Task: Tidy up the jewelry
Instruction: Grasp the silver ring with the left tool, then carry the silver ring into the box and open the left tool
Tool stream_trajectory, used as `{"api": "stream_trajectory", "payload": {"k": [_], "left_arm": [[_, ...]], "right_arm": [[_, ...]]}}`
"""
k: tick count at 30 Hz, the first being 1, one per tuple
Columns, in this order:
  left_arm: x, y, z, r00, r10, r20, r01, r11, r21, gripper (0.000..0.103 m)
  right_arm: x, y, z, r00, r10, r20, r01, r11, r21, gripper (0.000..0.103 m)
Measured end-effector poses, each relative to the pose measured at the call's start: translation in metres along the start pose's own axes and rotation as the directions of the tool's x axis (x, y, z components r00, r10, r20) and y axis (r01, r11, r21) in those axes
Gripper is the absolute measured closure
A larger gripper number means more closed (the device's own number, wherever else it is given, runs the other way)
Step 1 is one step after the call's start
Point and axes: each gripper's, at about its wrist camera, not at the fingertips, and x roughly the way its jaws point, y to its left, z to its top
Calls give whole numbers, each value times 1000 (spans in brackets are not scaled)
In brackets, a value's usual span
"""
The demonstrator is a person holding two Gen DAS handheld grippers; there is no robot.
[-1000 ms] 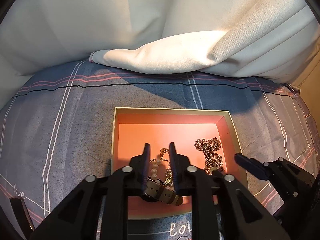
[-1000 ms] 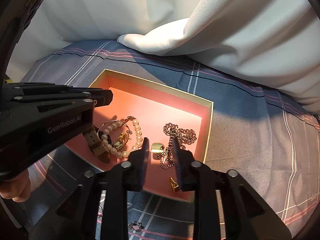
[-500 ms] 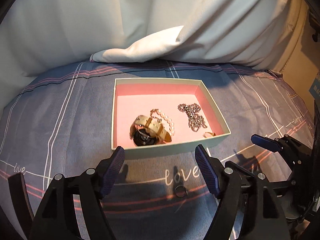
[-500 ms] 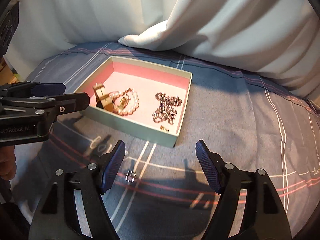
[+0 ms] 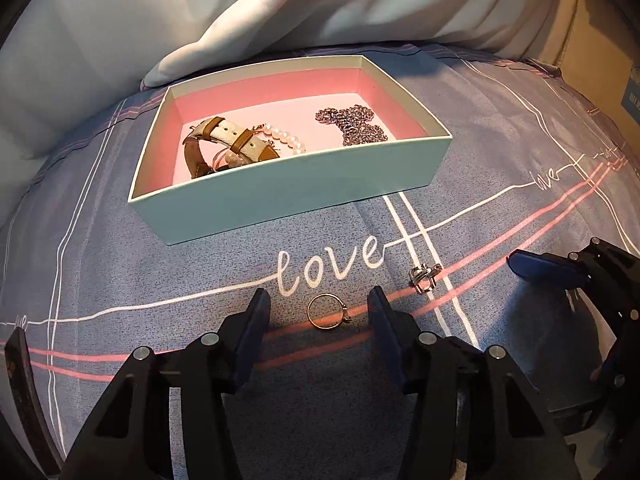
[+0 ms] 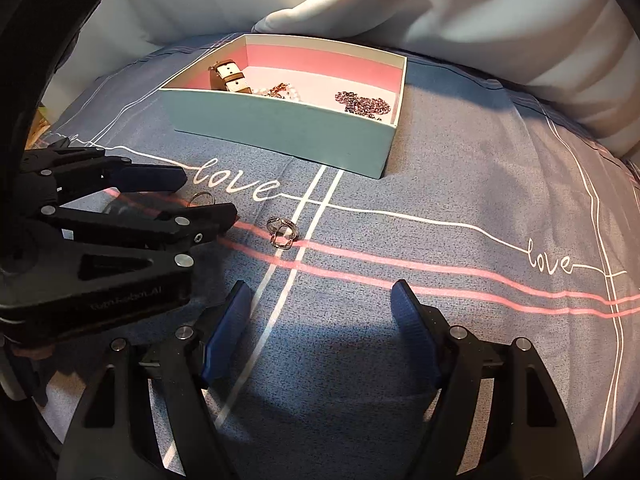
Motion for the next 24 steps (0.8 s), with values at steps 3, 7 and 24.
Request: {"api": "stream_trajectory", "payload": {"k": [3, 7, 24], "left_arm": [[0, -1, -1, 1000, 23, 14, -23, 1000, 13, 69], [0, -3, -3, 999, 40, 31, -41, 999, 35, 84], [-34, 32, 4, 997, -48, 62, 57, 987, -148, 84]], "right_arm": [[2, 2, 1, 1000, 0, 0, 0, 1000, -4, 30], [1, 2, 1, 1000, -1, 1, 1, 1000, -4, 30], [4, 6, 7, 1000, 9, -2, -9, 1000, -3, 54]]}}
